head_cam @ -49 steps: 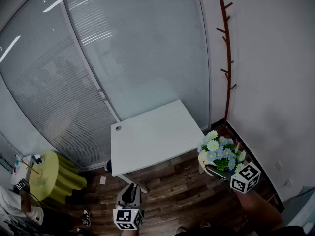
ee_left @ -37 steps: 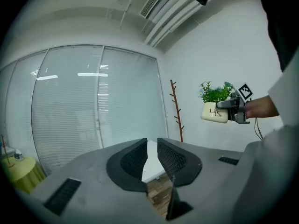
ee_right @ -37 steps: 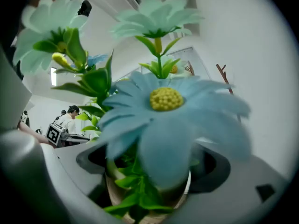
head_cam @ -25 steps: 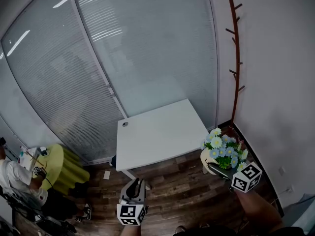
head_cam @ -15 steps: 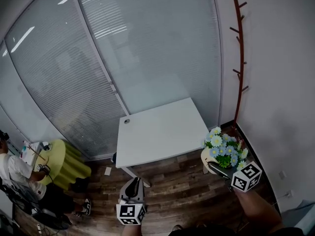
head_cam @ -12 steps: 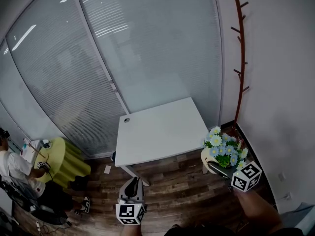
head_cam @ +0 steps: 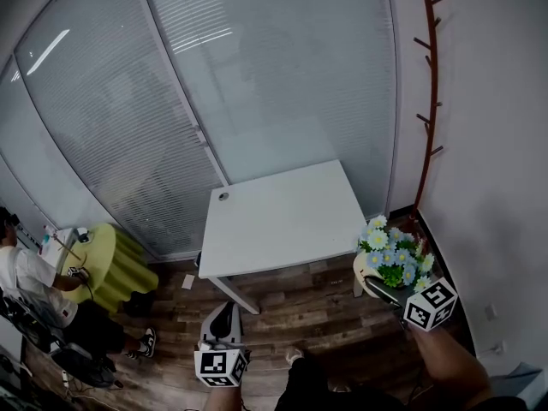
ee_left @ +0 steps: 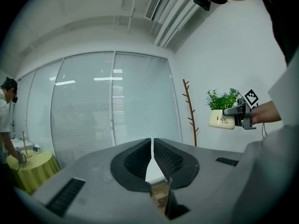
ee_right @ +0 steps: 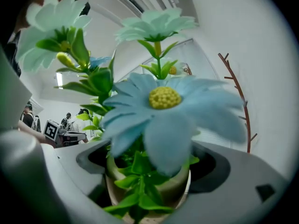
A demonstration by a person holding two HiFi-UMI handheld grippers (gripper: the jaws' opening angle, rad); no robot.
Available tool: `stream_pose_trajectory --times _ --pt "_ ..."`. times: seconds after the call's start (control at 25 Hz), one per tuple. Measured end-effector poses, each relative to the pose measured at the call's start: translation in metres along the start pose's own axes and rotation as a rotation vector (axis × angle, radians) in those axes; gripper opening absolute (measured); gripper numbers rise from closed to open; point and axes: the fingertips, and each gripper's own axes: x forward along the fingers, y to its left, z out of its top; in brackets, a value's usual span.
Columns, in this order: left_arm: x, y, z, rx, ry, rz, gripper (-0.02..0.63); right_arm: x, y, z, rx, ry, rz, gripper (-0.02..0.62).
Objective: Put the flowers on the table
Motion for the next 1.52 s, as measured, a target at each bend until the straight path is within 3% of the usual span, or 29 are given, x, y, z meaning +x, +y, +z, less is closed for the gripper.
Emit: stream_pose_trajectory --times 0.4,0.68,1.52 --pt "0.035 0.015 -0.021 -0.018 0.013 -0.005 0.021 0.025 -0.017 -0.002 -0.015 0.001 -0.020 0.486" --pt "0.079 0.026 -0.015 -0.005 -0.010 -0.054 0.021 0.049 -0.036 0.003 -0.025 -0.002 -0.059 0.485" --pt "0.237 0.107 -0.009 0.001 0.005 -0.161 0.021 0.183 -0.082 0.020 -0.003 0.002 -0.153 0.486"
